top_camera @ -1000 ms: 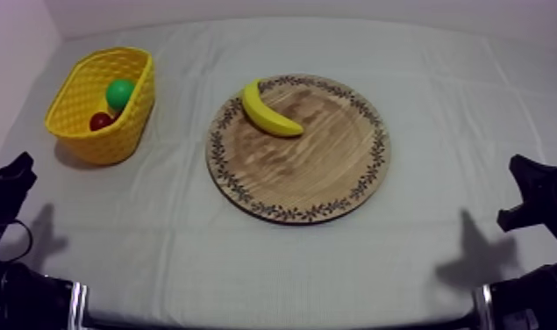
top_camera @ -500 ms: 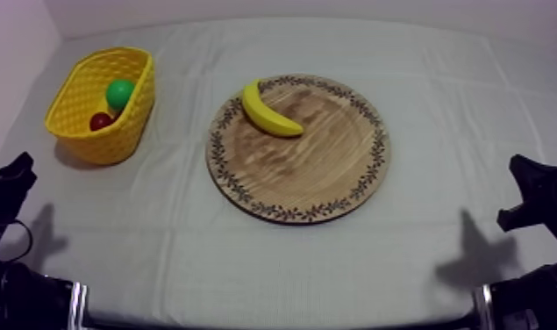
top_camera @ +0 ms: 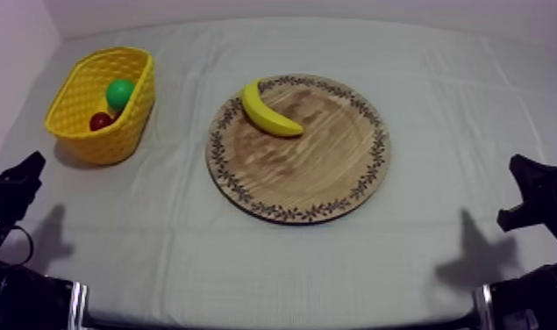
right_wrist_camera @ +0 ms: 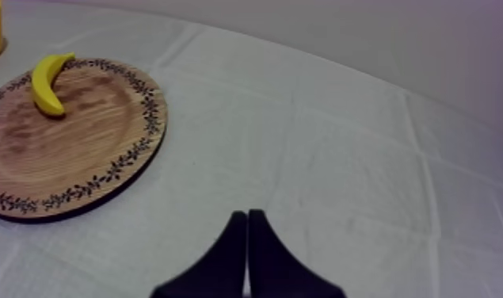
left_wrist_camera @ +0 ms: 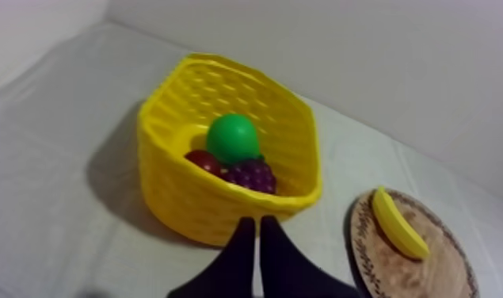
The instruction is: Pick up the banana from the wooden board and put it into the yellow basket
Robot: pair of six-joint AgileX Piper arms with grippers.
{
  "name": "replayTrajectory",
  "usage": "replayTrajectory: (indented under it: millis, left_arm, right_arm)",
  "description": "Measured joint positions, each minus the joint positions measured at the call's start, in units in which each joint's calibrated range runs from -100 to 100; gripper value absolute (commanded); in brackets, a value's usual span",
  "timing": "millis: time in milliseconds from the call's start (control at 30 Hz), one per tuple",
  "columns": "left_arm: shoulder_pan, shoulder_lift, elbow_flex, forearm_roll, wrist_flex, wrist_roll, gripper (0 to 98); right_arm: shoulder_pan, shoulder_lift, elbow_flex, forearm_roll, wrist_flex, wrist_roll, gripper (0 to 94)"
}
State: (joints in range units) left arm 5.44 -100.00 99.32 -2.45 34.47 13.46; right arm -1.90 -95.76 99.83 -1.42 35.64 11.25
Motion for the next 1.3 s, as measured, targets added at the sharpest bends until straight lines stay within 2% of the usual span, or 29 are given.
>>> replayTrajectory:
  millis: [200, 467, 700, 933, 1300]
  left_arm:
    - [5.3, 0.2, -1.2, -0.39, 2.5, -2.6, 0.1]
    - [12.5, 8.7, -7.5, -1.34, 5.8, -1.9, 0.0]
    - [16.7, 23.1, -19.8, -1.52, 10.9, -2.0, 0.0]
    - [19.5, 37.5, -35.2, -1.15, 19.3, -3.2, 0.0]
    - [20.6, 62.7, -61.7, 1.76, 35.7, -6.3, 0.0]
  right_arm:
    - [0.0, 0.0, 0.0, 0.0, 0.0, 0.0, 0.2]
    - [0.0, 0.0, 0.0, 0.0, 0.0, 0.0, 0.2]
    - [0.0, 0.0, 0.0, 0.0, -0.1, 0.0, 0.2]
    - [0.0, 0.0, 0.0, 0.0, 0.0, 0.0, 0.2]
    - [0.0, 0.0, 0.0, 0.0, 0.0, 0.0, 0.2]
